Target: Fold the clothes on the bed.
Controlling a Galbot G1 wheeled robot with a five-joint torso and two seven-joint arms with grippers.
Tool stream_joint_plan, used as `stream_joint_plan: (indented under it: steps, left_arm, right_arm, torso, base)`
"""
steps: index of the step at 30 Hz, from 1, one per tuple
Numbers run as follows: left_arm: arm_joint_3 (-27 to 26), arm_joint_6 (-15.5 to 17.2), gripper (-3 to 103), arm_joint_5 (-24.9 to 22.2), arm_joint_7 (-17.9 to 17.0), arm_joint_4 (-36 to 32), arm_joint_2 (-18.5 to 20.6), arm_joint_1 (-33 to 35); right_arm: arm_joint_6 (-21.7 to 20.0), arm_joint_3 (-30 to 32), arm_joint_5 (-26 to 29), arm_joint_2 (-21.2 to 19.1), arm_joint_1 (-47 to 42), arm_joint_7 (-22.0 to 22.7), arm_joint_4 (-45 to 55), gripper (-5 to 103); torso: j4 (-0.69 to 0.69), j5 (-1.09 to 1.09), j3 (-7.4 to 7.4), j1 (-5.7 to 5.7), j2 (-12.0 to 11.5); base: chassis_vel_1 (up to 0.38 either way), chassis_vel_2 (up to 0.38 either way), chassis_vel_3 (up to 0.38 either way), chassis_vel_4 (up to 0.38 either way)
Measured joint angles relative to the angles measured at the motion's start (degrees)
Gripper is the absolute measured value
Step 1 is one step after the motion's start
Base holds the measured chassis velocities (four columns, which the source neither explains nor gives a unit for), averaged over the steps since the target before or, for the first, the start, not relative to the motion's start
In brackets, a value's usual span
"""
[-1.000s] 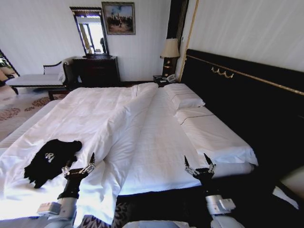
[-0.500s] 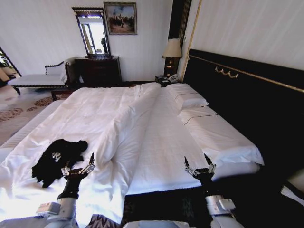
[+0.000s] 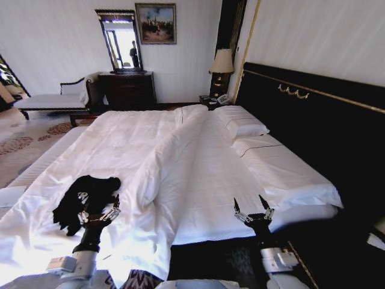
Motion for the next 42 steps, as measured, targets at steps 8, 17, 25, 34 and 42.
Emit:
stream_joint_plan:
  steps: [8,17,25,34,42]
  left_arm:
    - [0.08,0.02,100,0.12,0.25,0.01,-0.13,0.23]
    - [0.19,0.06,100,0.22,0.27,0.01,-0.19,0.17]
    - [0.11,0.09,100,0.21,0.3,-0.15,-0.18,0.29]
    - [0.03,0.09,100,0.17,0.32,-0.29,-0.26,0.39]
    - [-0.12,0.09,100,0.02,0.32,-0.36,-0.23,0.41]
  right_arm:
    - [0.01,-0.06,-0.18,-0.07,-0.1,-0.11,-0.29,100]
    - [0.08,-0.05,-0.3,-0.05,-0.17,-0.12,-0.32,100]
    - [0.1,-0.11,-0.6,0.04,-0.18,-0.05,-0.31,100]
    - [-0.14,-0.48,-0.27,0.13,-0.3,0.15,0.14,100]
    - [-0.38,-1.55,-0.92,0.33,-0.69,0.21,0.32,100]
  torso:
    - [0.0,0.0,0.0,0.0,0.0]
    - [0.0,0.0,0.0,0.0,0.0]
    - [0.0,0.0,0.0,0.0,0.0]
    - [0.0,0.0,0.0,0.0,0.0]
    - [0.01,0.0,0.0,0.0,0.0]
  base:
    - [0.127,0.137,-0.126,-0.135]
    - [0.162,0.157,-0.154,-0.159]
    - [0.171,0.173,-0.16,-0.171]
    - [0.189,0.183,-0.177,-0.178]
    - [0.175,0.172,-0.177,-0.168]
